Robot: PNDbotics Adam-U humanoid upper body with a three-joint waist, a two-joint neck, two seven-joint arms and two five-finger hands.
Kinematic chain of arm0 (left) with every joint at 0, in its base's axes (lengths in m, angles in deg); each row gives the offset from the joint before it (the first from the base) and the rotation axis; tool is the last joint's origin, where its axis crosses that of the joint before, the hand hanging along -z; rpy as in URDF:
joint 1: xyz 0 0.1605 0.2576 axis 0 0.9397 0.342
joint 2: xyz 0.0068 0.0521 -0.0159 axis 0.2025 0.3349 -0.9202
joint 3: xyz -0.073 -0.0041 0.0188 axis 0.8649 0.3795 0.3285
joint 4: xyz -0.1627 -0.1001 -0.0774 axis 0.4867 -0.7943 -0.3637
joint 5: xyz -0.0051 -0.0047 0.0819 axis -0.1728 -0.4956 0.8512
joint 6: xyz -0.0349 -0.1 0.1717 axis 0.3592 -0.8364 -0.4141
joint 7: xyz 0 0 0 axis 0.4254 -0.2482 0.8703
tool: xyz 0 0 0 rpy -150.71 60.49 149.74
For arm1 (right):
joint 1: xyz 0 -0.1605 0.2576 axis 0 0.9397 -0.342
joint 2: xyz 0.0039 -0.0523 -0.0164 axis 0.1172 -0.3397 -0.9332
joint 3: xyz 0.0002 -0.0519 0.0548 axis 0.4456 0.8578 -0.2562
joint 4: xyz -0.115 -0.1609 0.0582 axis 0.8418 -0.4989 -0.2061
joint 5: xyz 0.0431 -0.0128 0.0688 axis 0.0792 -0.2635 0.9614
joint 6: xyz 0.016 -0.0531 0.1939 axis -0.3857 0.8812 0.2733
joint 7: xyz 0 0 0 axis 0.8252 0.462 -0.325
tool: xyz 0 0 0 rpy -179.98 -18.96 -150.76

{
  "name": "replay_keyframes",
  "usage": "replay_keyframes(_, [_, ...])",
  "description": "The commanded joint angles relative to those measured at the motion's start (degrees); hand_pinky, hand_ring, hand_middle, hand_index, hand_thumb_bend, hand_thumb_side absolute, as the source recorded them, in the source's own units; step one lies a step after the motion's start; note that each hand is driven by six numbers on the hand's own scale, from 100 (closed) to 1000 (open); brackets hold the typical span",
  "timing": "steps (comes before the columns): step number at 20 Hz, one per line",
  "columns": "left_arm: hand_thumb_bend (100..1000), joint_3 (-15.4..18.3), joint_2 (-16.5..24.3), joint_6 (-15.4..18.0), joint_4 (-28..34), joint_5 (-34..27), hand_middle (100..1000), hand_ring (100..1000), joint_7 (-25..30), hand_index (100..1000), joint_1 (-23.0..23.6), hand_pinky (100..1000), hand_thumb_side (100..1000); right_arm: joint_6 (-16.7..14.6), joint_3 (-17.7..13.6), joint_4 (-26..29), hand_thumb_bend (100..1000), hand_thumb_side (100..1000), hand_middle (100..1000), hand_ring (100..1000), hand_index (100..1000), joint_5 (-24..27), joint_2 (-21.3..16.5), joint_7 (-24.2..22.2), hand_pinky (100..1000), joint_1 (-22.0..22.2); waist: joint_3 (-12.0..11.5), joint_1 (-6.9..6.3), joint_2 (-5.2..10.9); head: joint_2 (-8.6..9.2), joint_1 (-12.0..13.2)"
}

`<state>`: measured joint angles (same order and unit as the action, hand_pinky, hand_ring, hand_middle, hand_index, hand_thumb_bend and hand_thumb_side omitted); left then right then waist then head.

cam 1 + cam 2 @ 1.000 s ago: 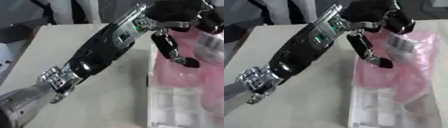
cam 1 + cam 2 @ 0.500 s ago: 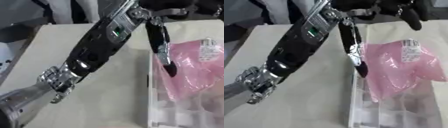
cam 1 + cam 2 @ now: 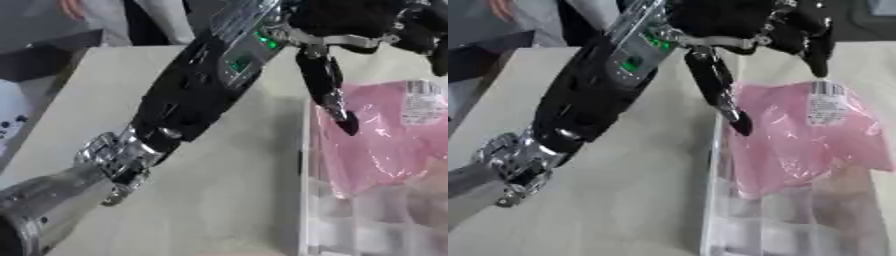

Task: Pick up objects on the table and place them in the box.

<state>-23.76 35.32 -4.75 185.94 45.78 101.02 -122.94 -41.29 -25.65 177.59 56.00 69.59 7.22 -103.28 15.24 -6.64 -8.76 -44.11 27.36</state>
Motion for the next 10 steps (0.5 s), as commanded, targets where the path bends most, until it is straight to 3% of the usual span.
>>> replay_keyframes(1, [100,2.28,5.17,-1.51,-0.55,-10.13,526,501,-5.22,686,1.78,299,272,-0.23,-0.65,1.08,291,683,611,612,651,-0.32,-0.69,0.25,537,-0.48,-0.62,0.68,0.43,0.44,-1.10])
replay_keyframes(5, [100,6.78,11.19,-7.76,0.76,-25.29,590,547,-12.92,744,7.95,337,529,-0.45,-1.10,1.08,321,693,616,616,655,-0.95,-0.92,0.38,541,0.03,-1.89,1.04,-0.16,1.46,-2.60])
replay_keyframes(7, [100,9.62,13.11,-10.64,1.51,-30.76,622,570,-14.70,765,11.61,362,545,-0.55,-1.23,1.08,329,696,618,618,657,-1.26,-0.98,0.26,542,0.34,-2.58,1.31,-0.46,1.80,-3.03])
replay_keyframes(10, [100,13.30,14.34,-13.54,2.62,-37.79,675,605,-17.24,785,16.59,397,641,-0.65,-1.45,1.08,340,700,620,620,659,-1.52,-0.98,0.19,543,0.74,-3.38,1.65,-0.75,2.02,-3.27])
